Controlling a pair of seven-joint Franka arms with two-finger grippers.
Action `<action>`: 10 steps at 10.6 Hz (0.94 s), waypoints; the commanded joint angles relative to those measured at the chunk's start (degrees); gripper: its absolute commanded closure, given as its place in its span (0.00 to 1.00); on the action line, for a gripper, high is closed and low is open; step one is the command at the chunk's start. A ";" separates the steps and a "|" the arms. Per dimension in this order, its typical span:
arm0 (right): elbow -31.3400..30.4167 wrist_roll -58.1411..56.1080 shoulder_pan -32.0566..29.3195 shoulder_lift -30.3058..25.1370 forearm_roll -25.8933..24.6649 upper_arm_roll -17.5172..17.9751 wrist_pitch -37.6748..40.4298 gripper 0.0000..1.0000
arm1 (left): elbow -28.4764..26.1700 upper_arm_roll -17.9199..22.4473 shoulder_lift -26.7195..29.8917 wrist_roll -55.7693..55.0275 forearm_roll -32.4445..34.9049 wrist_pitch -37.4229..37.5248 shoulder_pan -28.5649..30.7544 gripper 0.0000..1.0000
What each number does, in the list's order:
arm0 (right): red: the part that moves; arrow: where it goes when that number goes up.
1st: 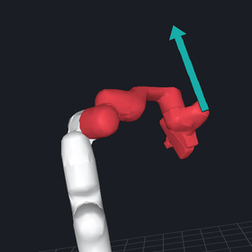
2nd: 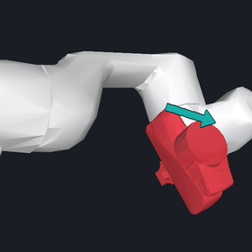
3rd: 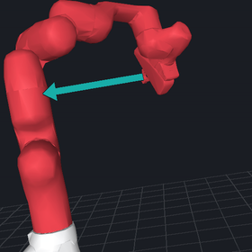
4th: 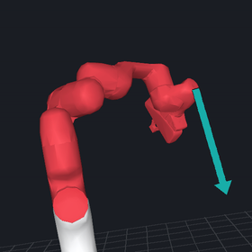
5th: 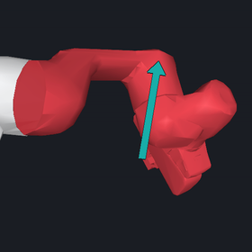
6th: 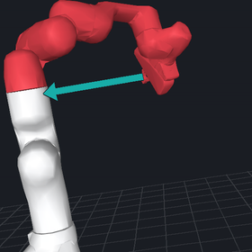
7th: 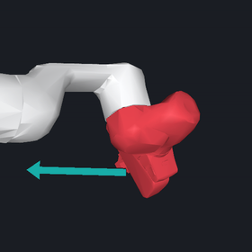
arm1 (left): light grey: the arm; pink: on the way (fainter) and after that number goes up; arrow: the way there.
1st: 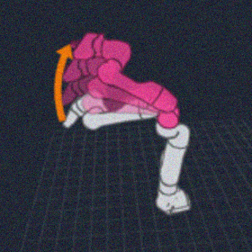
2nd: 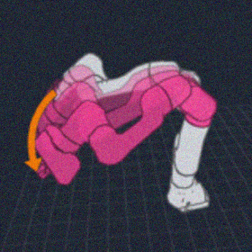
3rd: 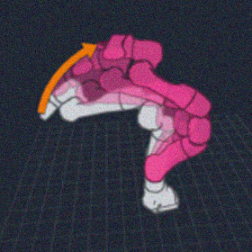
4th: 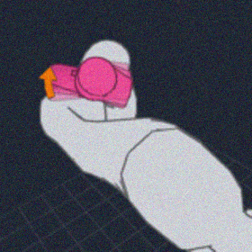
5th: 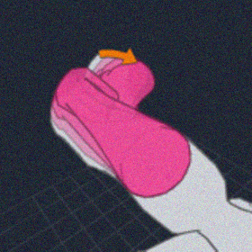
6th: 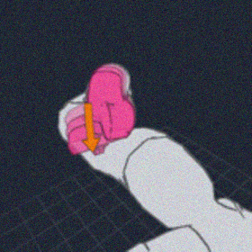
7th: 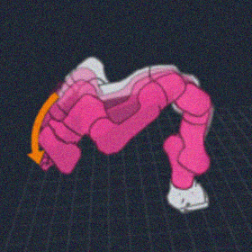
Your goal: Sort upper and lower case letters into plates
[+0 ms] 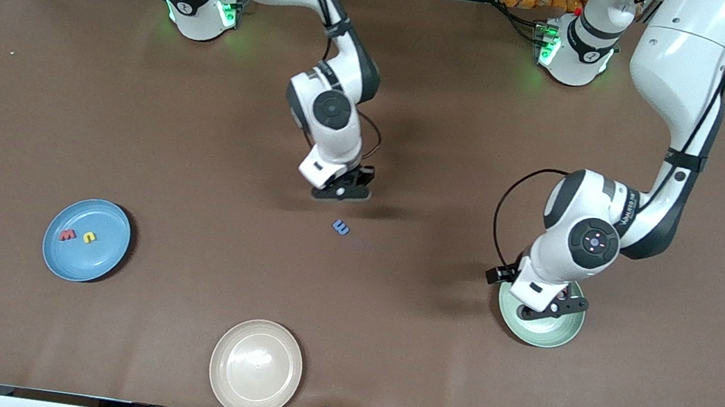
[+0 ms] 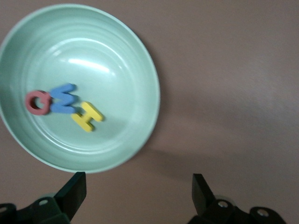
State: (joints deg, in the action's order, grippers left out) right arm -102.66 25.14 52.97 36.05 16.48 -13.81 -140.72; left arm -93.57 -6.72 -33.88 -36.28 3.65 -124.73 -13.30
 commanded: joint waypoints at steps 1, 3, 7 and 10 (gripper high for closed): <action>-0.78 -6.48 -7.33 -3.26 -0.05 -1.20 2.37 0.95 | -0.39 0.39 0.75 -1.51 -1.63 0.46 -5.91 0.00; -0.52 -11.84 -9.54 -2.83 -0.13 -7.25 2.65 0.95 | 0.83 0.48 -1.09 -1.77 -1.63 -0.07 -11.80 0.00; 0.62 -27.55 -24.18 -1.69 -0.13 -11.68 1.86 0.95 | 10.66 0.83 -9.16 -8.08 -1.37 -1.47 -23.49 0.00; 0.80 -36.10 -33.52 -1.08 -0.22 -11.76 1.50 0.95 | 13.93 0.92 -14.09 -13.43 -1.63 -9.80 -30.09 0.00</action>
State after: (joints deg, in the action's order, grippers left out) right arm -102.58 -8.90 21.80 34.28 16.43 -26.31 -138.91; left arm -82.95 -6.92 -44.72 -46.70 3.19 -131.80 -40.41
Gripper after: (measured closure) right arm 0.630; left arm 0.000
